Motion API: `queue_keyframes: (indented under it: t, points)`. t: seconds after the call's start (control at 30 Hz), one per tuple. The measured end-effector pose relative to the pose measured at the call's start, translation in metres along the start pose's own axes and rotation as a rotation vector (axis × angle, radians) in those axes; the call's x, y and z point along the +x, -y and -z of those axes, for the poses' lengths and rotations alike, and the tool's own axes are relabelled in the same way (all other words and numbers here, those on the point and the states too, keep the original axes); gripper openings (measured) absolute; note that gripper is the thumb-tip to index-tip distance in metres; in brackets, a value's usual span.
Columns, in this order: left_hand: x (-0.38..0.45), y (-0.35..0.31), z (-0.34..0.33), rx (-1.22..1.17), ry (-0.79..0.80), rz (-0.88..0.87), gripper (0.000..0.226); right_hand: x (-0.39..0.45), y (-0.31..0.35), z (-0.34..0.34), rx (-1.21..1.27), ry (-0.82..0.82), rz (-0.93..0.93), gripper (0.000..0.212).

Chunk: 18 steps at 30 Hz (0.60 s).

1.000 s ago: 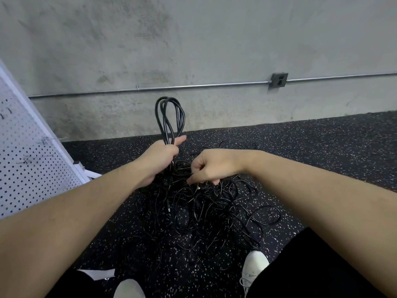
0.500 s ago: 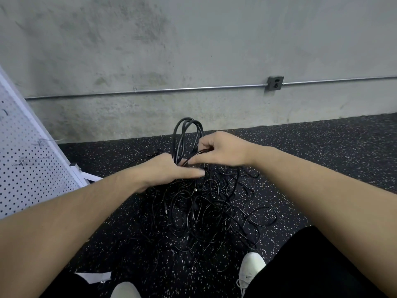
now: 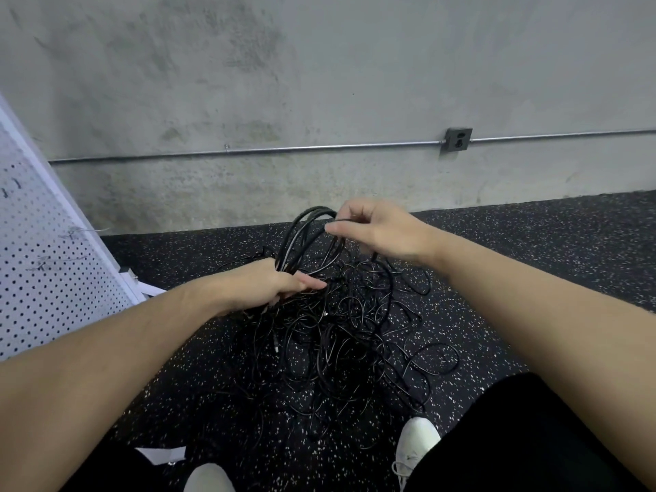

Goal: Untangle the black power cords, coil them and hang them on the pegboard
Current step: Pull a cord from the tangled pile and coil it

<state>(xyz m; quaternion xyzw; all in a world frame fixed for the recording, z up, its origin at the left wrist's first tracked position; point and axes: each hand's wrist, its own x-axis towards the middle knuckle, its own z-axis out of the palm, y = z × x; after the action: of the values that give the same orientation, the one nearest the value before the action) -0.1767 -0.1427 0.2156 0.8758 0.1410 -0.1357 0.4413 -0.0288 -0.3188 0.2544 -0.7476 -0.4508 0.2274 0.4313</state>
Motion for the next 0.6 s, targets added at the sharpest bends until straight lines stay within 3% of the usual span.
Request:
queue_keyframes:
  t: [0.17,0.27,0.4,0.6]
  points:
    - [-0.003,-0.014,-0.007,-0.193,0.059,-0.159,0.050,0.010,0.001,-0.009,0.260,-0.310,0.062,0.028]
    - [0.000,-0.017,-0.013,-0.198,0.078,-0.203,0.056,0.013,-0.001,-0.015,0.595,-0.297,0.058,0.039]
    - [-0.002,-0.017,-0.016,-0.175,0.029,-0.244,0.053,0.012,0.008,-0.020,0.713,-0.303,-0.014,0.057]
    - [-0.001,-0.020,-0.021,-0.188,-0.055,-0.246,0.055,0.021,0.018,-0.022,1.079,-0.332,-0.082,0.041]
